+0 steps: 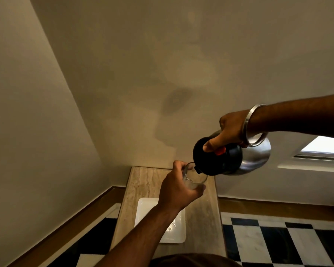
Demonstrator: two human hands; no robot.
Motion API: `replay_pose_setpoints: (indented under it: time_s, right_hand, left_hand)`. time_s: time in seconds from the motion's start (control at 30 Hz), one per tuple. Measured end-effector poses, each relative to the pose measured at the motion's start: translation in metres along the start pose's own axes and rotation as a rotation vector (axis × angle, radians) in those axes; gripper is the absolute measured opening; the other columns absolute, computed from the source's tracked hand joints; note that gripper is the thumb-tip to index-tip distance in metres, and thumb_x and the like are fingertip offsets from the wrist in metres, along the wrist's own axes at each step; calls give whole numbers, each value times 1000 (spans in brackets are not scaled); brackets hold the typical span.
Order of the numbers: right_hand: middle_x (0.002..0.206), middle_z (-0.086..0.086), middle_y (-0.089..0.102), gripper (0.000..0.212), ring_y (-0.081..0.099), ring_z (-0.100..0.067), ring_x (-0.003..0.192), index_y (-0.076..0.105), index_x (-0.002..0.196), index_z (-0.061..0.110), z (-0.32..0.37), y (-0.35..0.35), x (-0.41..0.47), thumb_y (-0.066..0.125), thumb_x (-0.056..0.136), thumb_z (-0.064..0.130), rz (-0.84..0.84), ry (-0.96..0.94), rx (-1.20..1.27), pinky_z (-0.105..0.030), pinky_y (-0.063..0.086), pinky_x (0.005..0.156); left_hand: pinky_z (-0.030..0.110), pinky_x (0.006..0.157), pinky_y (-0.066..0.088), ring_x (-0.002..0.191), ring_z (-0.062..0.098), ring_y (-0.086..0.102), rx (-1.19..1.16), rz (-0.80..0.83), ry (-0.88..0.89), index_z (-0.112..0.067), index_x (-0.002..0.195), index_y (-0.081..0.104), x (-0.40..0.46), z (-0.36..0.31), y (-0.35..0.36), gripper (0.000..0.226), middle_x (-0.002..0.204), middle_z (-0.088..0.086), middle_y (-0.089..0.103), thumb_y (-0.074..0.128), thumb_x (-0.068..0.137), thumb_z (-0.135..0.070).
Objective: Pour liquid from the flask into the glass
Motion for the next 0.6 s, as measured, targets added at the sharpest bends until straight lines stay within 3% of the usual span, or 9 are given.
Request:
replay_pose_setpoints:
  time_s: [0.1, 0.3, 0.6]
  right_hand:
    - [34, 7, 52, 60, 54, -18, 47, 64, 60, 13, 4, -5, -3, 70, 61, 74, -16, -4, -94, -29, 47, 58]
    - [59, -3, 64, 66, 60, -20, 57, 62, 63, 14, 6, -15, -9, 66, 56, 79, -64, 0, -192, -26, 46, 57]
    - [62, 0, 65, 64, 61, -19, 61, 62, 65, 18, 12, -23, -24, 64, 55, 81, -113, -11, -272, -27, 48, 60]
  left_hand:
    - [6, 67, 48, 83, -12, 58, 6, -3, 15, -35, 111, 41, 2, -6, -3, 69, 98, -31, 55, 86, 61, -53]
    - [10, 71, 52, 89, 1, 63, 11, -4, 47, -34, 112, 42, 6, -17, -4, 68, 106, -19, 61, 86, 63, -53]
    - [19, 65, 56, 84, 5, 64, 34, -21, 96, -33, 111, 41, 0, -33, -7, 67, 103, -15, 62, 83, 65, -56]
Point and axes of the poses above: each hand's wrist, its own x-axis towards the middle knuckle, its own y-axis out of the palm, z = x × y, the point moved 10 cm from there along x, towards the middle knuckle
